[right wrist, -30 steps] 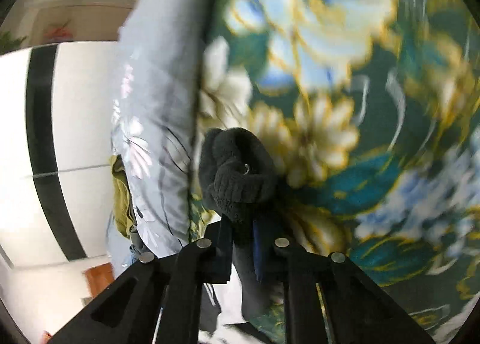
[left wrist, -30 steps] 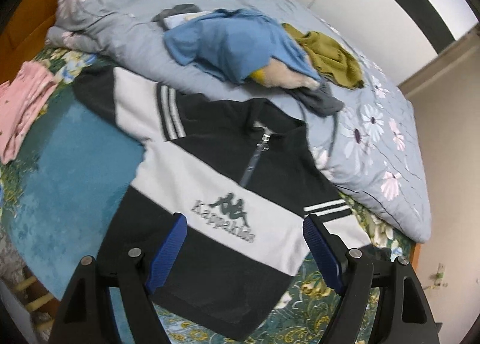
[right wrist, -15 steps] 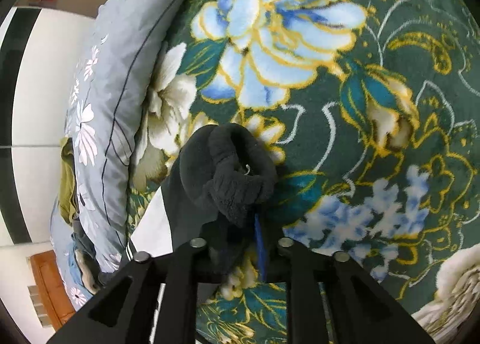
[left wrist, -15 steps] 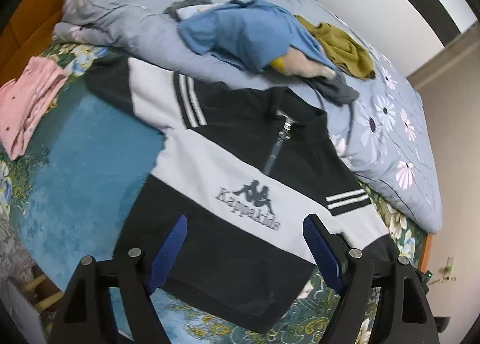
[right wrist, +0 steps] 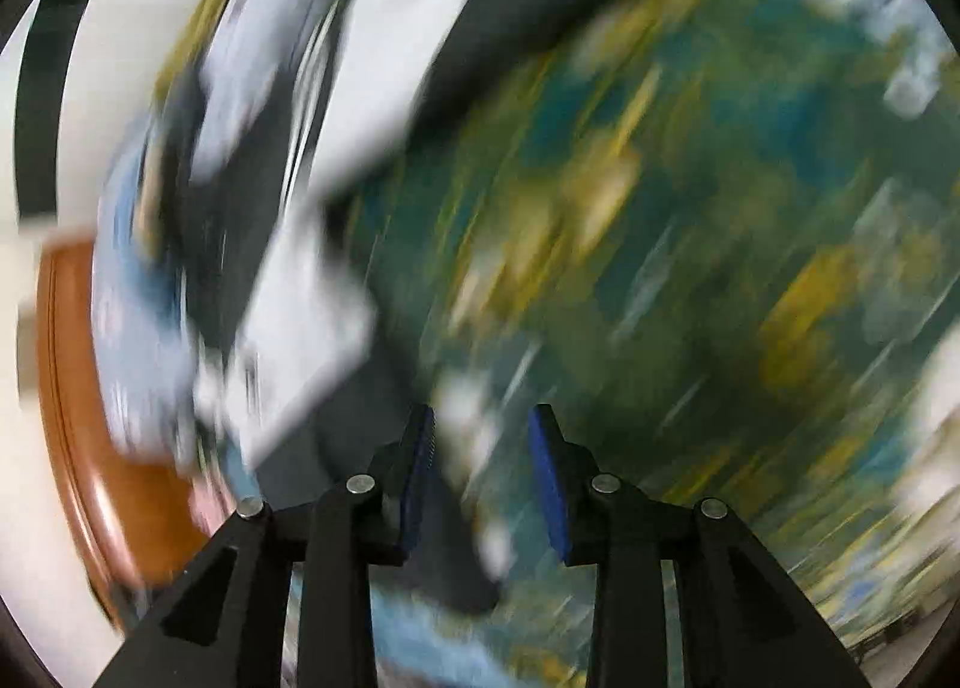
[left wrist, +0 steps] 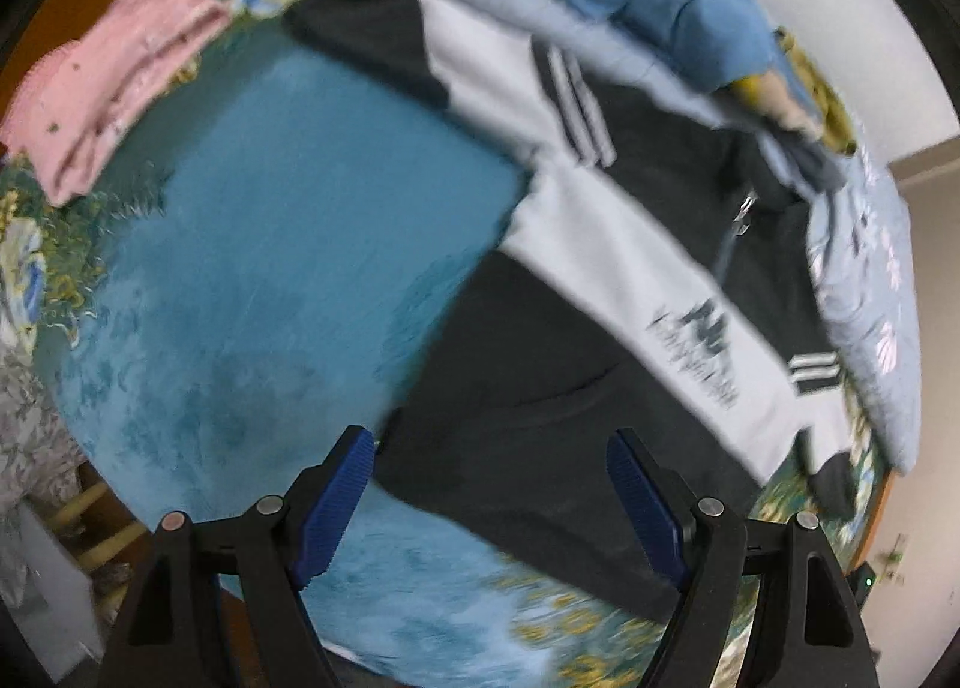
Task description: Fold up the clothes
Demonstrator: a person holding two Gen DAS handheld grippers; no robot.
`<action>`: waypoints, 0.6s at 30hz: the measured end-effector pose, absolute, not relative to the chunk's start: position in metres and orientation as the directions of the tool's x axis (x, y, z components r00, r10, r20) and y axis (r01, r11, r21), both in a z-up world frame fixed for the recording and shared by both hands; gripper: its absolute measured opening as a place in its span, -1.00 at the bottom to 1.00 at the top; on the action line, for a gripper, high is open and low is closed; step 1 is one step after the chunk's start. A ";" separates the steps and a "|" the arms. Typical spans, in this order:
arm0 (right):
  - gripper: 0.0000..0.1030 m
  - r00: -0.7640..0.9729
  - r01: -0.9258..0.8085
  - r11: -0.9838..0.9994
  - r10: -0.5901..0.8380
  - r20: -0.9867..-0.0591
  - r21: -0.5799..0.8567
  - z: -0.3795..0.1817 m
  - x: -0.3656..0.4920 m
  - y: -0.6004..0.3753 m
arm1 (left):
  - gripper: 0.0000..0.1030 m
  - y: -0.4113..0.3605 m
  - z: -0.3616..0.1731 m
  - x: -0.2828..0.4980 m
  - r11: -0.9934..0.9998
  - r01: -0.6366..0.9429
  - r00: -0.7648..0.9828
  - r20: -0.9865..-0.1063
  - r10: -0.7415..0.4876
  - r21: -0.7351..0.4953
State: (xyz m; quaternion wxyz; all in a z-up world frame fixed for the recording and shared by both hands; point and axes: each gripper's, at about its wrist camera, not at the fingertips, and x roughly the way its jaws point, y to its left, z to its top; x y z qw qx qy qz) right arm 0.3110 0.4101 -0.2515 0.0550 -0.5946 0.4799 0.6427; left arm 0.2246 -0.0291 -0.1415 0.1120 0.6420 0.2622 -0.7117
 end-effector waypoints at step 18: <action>-0.28 -0.240 -0.691 -0.548 -0.441 -0.865 0.471 -0.275 0.337 0.307 | 0.58 -0.026 -0.251 0.224 -0.897 0.083 0.086 -0.894 0.440 -0.434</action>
